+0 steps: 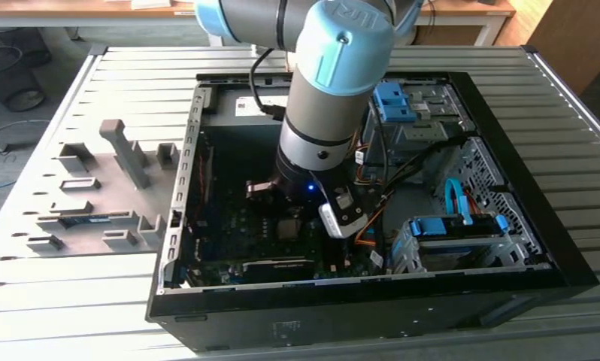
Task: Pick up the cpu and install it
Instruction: 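Place the cpu into insertion slot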
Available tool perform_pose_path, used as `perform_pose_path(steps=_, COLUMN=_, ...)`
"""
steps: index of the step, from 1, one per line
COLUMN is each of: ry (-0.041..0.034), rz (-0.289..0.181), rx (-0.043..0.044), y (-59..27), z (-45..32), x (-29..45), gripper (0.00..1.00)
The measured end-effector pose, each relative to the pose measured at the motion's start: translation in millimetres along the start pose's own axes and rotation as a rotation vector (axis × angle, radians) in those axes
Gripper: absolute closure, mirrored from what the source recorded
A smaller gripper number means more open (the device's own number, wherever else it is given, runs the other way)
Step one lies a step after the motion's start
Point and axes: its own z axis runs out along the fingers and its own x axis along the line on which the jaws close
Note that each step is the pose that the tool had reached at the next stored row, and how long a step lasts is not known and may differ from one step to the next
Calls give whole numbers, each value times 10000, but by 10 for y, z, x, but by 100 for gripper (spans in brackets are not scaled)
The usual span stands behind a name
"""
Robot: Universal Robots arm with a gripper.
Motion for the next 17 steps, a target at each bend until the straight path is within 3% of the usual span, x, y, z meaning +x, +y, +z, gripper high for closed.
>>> perform_pose_path(steps=6, ry=155, rz=-1, rx=0, y=-4, z=18, x=-76, gripper=54)
perform_pose_path(steps=17, ry=215, rz=-1, rx=-2, y=-17, z=47, x=-112, gripper=54)
